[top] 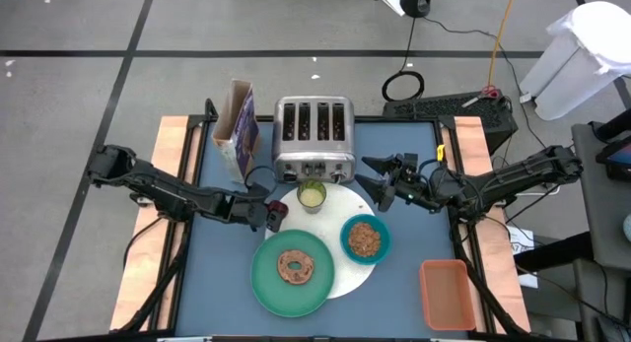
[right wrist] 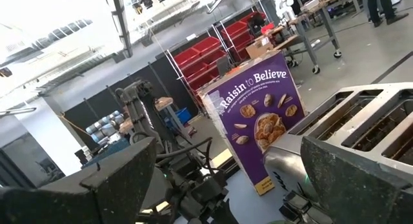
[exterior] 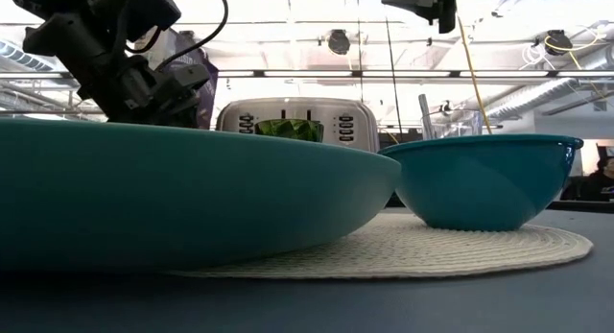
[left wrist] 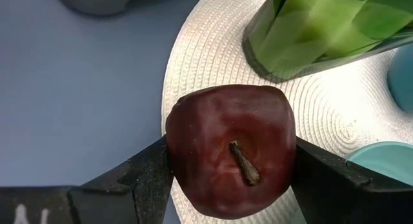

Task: Arrange a breakfast setting
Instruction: Put the red apple to the top left of the placemat

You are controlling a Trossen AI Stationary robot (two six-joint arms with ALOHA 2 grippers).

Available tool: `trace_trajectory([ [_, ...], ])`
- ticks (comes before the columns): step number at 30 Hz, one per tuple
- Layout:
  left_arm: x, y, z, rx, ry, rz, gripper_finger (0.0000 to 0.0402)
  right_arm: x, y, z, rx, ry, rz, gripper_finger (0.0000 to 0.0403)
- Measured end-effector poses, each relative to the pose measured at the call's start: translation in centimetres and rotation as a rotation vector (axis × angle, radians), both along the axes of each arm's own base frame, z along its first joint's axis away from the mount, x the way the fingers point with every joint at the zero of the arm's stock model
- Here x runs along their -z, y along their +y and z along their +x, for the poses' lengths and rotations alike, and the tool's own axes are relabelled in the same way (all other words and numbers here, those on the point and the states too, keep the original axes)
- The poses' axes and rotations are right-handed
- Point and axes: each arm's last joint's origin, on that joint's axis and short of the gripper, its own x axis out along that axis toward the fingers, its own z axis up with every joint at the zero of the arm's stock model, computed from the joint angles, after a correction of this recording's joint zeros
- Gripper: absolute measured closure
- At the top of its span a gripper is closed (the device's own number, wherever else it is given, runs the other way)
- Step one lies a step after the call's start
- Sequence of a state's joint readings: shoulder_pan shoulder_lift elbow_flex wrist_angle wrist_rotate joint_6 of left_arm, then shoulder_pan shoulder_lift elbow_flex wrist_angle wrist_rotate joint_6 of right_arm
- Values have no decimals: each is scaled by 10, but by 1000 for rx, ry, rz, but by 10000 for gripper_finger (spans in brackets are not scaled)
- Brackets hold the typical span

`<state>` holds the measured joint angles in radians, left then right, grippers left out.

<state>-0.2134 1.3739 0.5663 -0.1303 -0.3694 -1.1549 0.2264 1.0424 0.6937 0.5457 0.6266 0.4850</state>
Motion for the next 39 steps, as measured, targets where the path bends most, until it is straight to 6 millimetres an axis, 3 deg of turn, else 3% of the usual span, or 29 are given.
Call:
trace_trajectory([
  [18,0,0,0,16,-2,10,133,0,0,0,0,-1,0,28],
  [28,0,0,0,14,-2,7,70,0,0,0,0,-1,0,28],
  [39,0,0,0,6,-5,1,49,0,0,0,0,-1,0,28],
])
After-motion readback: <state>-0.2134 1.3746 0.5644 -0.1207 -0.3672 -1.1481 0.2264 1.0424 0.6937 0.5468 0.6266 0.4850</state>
